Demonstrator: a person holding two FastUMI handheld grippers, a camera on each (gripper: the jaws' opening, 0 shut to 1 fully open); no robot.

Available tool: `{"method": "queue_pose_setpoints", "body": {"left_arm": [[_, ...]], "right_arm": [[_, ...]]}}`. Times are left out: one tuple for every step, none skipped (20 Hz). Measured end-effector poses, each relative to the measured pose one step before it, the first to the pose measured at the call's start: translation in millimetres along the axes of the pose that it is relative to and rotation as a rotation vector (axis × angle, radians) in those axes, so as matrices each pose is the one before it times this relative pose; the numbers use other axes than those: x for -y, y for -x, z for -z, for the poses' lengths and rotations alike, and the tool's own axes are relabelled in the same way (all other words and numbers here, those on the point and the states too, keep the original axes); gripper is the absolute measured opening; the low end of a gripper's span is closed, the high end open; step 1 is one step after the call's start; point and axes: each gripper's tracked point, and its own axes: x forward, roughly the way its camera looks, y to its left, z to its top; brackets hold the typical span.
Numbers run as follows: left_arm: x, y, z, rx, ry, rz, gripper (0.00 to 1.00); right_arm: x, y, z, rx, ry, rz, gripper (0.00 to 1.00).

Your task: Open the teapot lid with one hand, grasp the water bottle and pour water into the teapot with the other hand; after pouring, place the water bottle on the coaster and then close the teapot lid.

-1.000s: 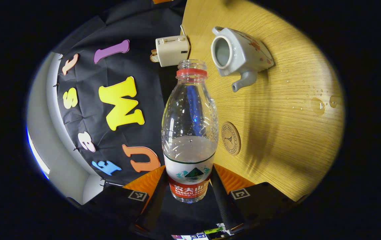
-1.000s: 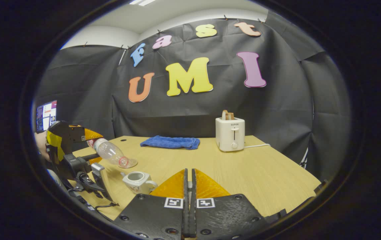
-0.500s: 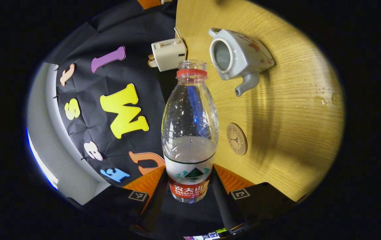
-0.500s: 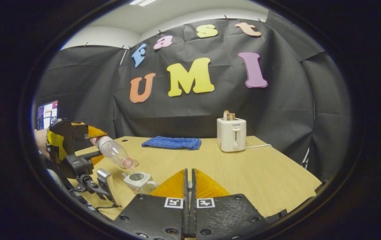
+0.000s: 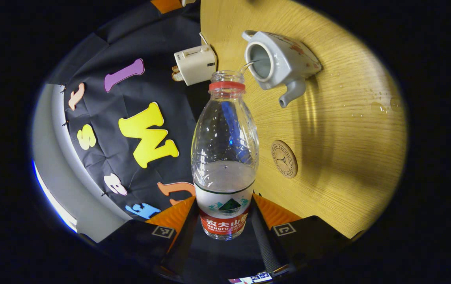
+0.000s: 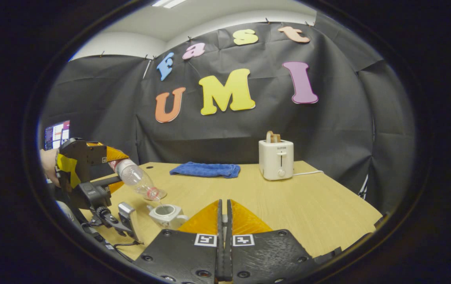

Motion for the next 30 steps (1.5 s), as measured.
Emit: {"method": "queue_pose_setpoints", "body": {"left_arm": [[-1.93, 0.06, 0.4, -0.00284, -0.00816, 0.00044, 0.75], [-0.78, 0.2, 0.22, -0.00073, -0.00456, -0.00011, 0.75], [-0.73, 0.54, 0.28, -0.00164, -0.00437, 0.00056, 0.75], [-1.3, 0.12, 0.13, -0.00222, -0.00726, -0.00129, 0.75], [-1.21, 0.48, -0.64, 0.00158, -0.0098, -0.00134, 0.75], [-1.36, -0.14, 0.05, -0.00105, -0.00916, -0.00104, 0.75], [-2.14, -0.19, -0.69, 0.00298, -0.0125, -0.00074, 0.75], [-3.34, -1.44, -0.24, -0.00278, -0.01562, -0.00474, 0.75], [-3.0, 1.19, -0.66, 0.00121, -0.01325, -0.00635, 0.75], [-2.06, -0.31, -1.72, 0.00179, -0.00726, -0.00404, 0.75], [-1.69, 1.84, -1.41, 0.00169, -0.00561, -0.00515, 0.75], [-1.29, 0.23, -1.49, 0.00167, -0.00791, -0.00544, 0.75], [-2.39, 0.04, 0.14, 0.00056, -0.00978, -0.00308, 0.75], [-1.46, -1.33, -0.6, -0.00111, -0.00835, -0.00228, 0.75], [-1.45, -0.1, 0.07, -0.00103, -0.00644, -0.00203, 0.75], [0.0, -0.1, -0.05, -0.00302, -0.006, -0.00032, 0.75], [-0.77, 0.76, 0.75, -0.00133, -0.00463, -0.00112, 0.75], [-0.79, 0.61, -0.72, 0.00002, -0.00397, -0.00259, 0.79], [-2.83, 0.21, -0.16, -0.00207, -0.00749, -0.00617, 0.75], [-3.07, -0.75, -1.28, 0.00183, -0.00961, -0.01033, 0.75], [-3.95, 0.95, -1.08, 0.00157, -0.00895, -0.013, 0.75], [-0.61, -0.66, -1.14, 0.0024, -0.00465, -0.00472, 0.75], [0.05, 0.18, -1.14, -0.00049, -0.00365, -0.00205, 0.75], [-0.4, 1.9, 0.16, -0.00115, -0.00275, -0.00113, 0.75], [-0.28, -1.35, 0.86, -0.00052, -0.00233, 0.00096, 0.75], [-0.51, -0.21, 0.09, -0.00155, -0.00329, 0.0004, 0.79], [-0.56, 0.23, -0.56, 0.00257, -0.00096, -0.00088, 0.79], [1.48, -0.9, 0.47, -0.00204, -0.00109, 0.00574, 0.75], [0.05, -0.81, 1.02, -0.00369, -0.00294, 0.00648, 0.75], [-0.89, -0.6, -0.33, -0.00102, -0.00539, 0.002, 0.75]], "right_arm": [[0.56, 0.03, -0.17, 0.00117, -0.00012, 0.00031, 0.0], [0.45, 0.4, 0.35, 0.00008, -0.00079, -0.00084, 0.0], [-0.63, -0.09, 0.67, -0.00092, -0.0015, -0.00098, 0.0], [-0.2, -0.04, 0.0, -0.00119, -0.00111, -0.00089, 0.0], [0.87, -0.33, 0.42, -0.00037, -0.00188, -0.00066, 0.0], [-0.42, 0.45, -0.53, -0.00001, -0.00148, -0.00144, 0.0], [-0.26, 0.59, 0.86, 0.0002, -0.00009, -0.00149, 0.0], [0.13, 0.17, -0.34, -0.00124, -0.00229, -0.00138, 0.0], [0.44, -0.23, 0.87, -0.00062, 0.00103, 0.00002, 0.0], [0.45, 0.86, -0.24, 0.00047, -0.0002, 0.00054, 0.0], [0.72, -0.13, 0.47, 0.00091, -0.00226, 0.00017, 0.0], [0.51, 0.23, -0.41, 0.00001, -0.00202, 0.00071, 0.0], [0.85, 0.37, 0.55, -0.00055, -0.00166, 0.00062, 0.0], [0.67, 0.2, -0.26, 0.00112, -0.00028, 0.00138, 0.0], [0.97, -0.74, 0.15, 0.00072, -0.00049, 0.00114, 0.0], [0.62, 0.33, -0.07, 0.0012, -0.00188, 0.0011, 0.0], [1.31, 0.54, 0.25, -0.00031, -0.00097, 0.00146, 0.0], [0.57, 0.19, -0.34, 0.00015, -0.00188, 0.00063, 0.0], [0.33, 0.4, 0.98, -0.00042, -0.0008, 0.00041, 0.0], [0.05, -0.86, -0.14, -0.0002, -0.00114, 0.00002, 0.0], [0.47, -0.64, 0.68, -0.0008, -0.00122, -0.00039, 0.0], [-0.33, 0.18, 0.42, -0.0016, -0.00074, -0.00099, 0.0], [0.49, 0.43, 1.22, -0.00149, 0.0009, 0.0005, 0.0], [-0.36, -0.52, -0.46, -0.00015, 0.00012, -0.00197, 0.0], [0.23, 0.07, 0.27, 0.0004, 0.00087, 0.00045, 0.0], [0.13, 0.18, -0.81, 0.00086, -0.00017, -0.00006, 0.0], [0.8, -0.12, 0.11, 0.00089, -0.00155, 0.00078, 0.0], [0.0, 0.14, -0.24, 0.00088, -0.00065, -0.00037, 0.0], [-0.53, 0.13, 0.73, -0.0016, -0.00014, -0.00008, 0.0], [0.17, 0.08, 0.25, -0.00136, 0.00057, 0.0001, 0.0]]}}
